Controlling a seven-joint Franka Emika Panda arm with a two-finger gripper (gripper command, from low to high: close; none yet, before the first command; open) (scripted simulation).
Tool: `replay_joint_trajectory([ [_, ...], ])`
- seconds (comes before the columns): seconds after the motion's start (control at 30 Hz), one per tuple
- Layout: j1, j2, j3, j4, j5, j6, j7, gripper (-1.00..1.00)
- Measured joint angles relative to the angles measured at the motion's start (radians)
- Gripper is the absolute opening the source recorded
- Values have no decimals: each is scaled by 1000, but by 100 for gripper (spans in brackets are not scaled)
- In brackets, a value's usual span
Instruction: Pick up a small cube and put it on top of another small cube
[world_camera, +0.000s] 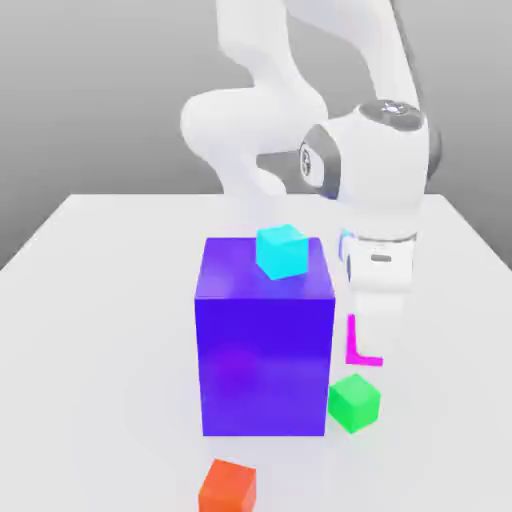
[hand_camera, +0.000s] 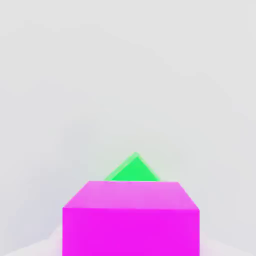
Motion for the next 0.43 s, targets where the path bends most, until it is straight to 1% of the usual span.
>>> replay_joint_trajectory([
  [0.13,17,60,2,7,73,36,-54,-100],
  [0.23,26,102,0,10,98,68,-73,-100],
  [0.33,23,138,-1,11,95,104,-71,-100],
  [0.43,25,167,-14,10,56,144,-43,-100],
])
